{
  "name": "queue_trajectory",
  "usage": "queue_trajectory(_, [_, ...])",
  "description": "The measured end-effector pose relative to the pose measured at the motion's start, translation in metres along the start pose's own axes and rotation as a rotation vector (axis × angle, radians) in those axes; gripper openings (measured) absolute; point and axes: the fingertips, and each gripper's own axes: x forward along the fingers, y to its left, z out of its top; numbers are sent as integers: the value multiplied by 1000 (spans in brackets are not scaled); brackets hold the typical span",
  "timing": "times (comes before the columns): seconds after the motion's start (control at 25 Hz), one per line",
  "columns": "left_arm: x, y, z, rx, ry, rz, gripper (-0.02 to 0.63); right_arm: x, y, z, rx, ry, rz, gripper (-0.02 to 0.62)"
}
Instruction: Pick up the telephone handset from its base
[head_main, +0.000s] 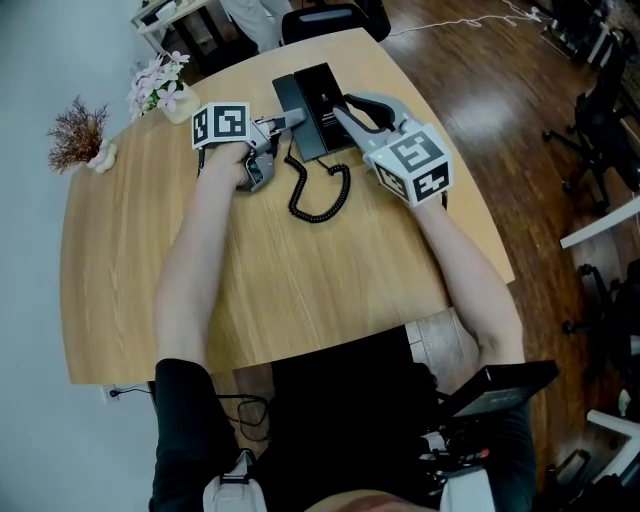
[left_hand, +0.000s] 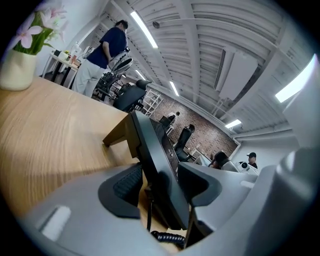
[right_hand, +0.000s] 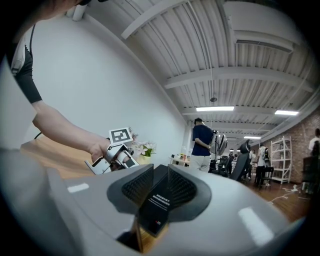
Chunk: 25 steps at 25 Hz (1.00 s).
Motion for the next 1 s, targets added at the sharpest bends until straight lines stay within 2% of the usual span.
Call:
queue_trajectory(0.12, [3,1,-3,11,-6,14,164,-3,2,-1,1,5,-2,91])
queue_trajectory(0.32, [-5,9,17,74,-63,-33,160,13,7,2,-12,-15,31,91])
queue_trajectory(0.44, [-13,7,14,22,-95,-14,161,17,15,1,-16,0,56,91])
queue_trajectory(0.52, [-10,1,8,-9,-99,-17,164,10,13,-4,-12,15,44,91])
queue_trajectory(0.64, [-12,-5,11,-9,-116,-31,164,9,10,-1,-4,12,42,91])
queue_trajectory(0.76, [-25,5,19,52,-138,11,164,13,14,-2,-4,13,69,91])
queue_trajectory(0.84, [-17,10,18,69,-133,28,164,7,8,-9,-3,25,54,91])
queue_trajectory(1.0, [-3,-7,8,-21,-129,-83,149,-3,0,-12,10,42,19,89])
